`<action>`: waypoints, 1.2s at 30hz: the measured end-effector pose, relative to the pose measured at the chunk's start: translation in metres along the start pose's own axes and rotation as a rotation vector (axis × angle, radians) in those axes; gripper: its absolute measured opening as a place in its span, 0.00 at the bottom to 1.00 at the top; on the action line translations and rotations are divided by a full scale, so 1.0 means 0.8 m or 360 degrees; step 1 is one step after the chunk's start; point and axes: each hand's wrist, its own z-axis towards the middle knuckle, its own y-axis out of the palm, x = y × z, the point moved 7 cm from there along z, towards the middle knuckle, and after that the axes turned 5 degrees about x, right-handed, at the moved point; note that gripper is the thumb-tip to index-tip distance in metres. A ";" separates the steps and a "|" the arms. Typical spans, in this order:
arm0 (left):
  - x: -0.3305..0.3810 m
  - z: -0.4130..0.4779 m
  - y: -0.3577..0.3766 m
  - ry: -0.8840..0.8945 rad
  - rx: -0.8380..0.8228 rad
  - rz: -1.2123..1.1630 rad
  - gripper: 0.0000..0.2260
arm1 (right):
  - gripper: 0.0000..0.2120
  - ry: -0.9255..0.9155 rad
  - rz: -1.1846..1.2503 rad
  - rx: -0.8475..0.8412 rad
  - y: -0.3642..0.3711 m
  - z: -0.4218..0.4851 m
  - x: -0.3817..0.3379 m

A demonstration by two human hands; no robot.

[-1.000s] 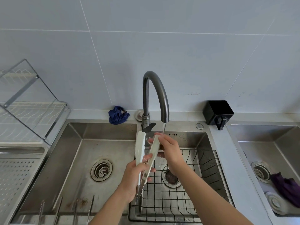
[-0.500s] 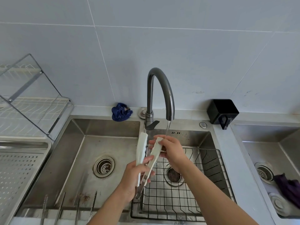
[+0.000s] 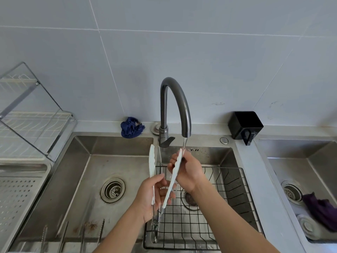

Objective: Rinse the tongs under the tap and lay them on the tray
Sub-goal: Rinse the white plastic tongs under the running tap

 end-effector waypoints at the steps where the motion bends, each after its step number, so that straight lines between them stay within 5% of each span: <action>1: 0.002 0.001 0.002 -0.0003 0.0006 -0.0033 0.11 | 0.12 -0.0042 -0.0036 -0.0055 0.002 -0.002 -0.002; 5: 0.008 0.005 0.010 0.0006 0.0036 -0.0103 0.12 | 0.14 -0.0242 -0.0451 -0.0227 0.005 -0.008 -0.005; 9: -0.003 0.005 0.025 0.0014 0.0007 0.0022 0.14 | 0.22 -0.0604 -0.1142 0.0278 0.005 -0.004 -0.024; 13: -0.003 0.004 0.036 0.0096 -0.0022 0.0050 0.12 | 0.32 -0.0216 -0.0760 0.0269 -0.005 0.001 -0.023; 18: 0.009 0.008 0.029 0.0216 0.0060 0.0145 0.15 | 0.20 -0.0263 -0.0247 -0.0060 -0.001 -0.004 -0.015; 25: 0.006 0.008 0.056 0.0320 0.0009 0.0074 0.13 | 0.31 -0.0440 -0.0736 0.0350 0.004 0.005 -0.045; 31: 0.045 0.025 0.021 0.0733 0.0607 0.0514 0.05 | 0.10 -0.0443 -0.0260 -0.0151 -0.002 -0.002 -0.066; 36: 0.040 0.039 0.029 0.0789 0.0590 0.0880 0.16 | 0.19 -0.0389 -0.0340 -0.0288 -0.002 -0.024 -0.044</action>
